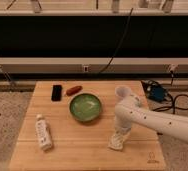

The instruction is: Wipe the white sponge on the table

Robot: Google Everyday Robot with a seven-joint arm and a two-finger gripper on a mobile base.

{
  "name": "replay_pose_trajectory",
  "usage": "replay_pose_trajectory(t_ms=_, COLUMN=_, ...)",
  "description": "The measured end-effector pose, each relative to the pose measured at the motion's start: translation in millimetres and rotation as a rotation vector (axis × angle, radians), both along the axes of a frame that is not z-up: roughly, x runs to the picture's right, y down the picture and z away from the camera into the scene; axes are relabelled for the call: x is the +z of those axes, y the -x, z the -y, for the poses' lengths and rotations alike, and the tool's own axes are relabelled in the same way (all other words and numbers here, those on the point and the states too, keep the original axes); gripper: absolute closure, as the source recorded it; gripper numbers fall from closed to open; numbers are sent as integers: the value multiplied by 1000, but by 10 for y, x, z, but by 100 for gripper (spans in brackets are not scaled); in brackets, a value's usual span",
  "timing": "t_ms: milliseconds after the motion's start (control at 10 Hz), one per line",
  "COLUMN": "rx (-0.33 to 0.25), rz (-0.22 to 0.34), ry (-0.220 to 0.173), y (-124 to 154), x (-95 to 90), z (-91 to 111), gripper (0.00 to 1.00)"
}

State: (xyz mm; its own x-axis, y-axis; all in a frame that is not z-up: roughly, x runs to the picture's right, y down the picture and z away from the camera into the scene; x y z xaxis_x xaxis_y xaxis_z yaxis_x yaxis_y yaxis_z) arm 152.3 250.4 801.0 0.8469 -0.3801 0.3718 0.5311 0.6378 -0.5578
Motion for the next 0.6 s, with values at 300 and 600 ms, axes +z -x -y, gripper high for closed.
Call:
replay_pose_trajectory(t_ms=300, rx=-27, rz=2, ry=1, y=40, x=15, z=34, gripper=99)
replay_pose_trajectory(t_ms=600, rx=-52, rz=10, ry=0, y=162, x=22, z=68, gripper=99)
